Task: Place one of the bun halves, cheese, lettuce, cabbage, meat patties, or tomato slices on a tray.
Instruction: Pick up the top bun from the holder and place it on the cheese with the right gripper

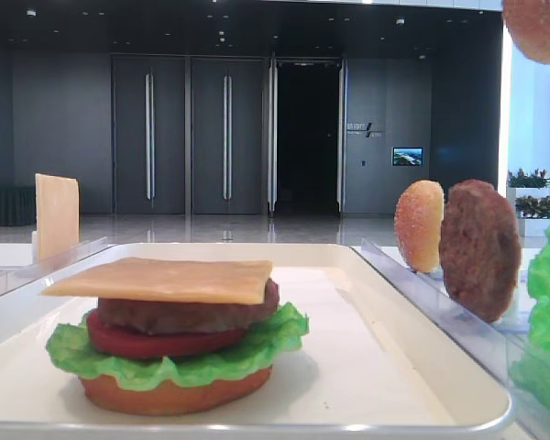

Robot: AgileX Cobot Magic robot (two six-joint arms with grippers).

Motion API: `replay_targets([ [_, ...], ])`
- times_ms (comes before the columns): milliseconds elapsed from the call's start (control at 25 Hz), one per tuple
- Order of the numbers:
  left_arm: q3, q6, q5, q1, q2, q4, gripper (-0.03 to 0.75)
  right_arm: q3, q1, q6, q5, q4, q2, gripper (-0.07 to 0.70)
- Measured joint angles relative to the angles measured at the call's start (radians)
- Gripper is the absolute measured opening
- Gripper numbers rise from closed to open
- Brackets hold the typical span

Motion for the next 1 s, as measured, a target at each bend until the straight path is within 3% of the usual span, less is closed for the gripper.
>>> replay_targets([
  [720,0.0,0.0,0.0,0.0,0.0,-0.002,-0.007,0.19,0.0,0.004,0.001,0.054,-0.183,0.219],
  [1000,0.0,0.0,0.0,0.0,0.0,-0.002,-0.007,0.201,0.0,0.003,0.003,0.063,-0.183,0.219],
])
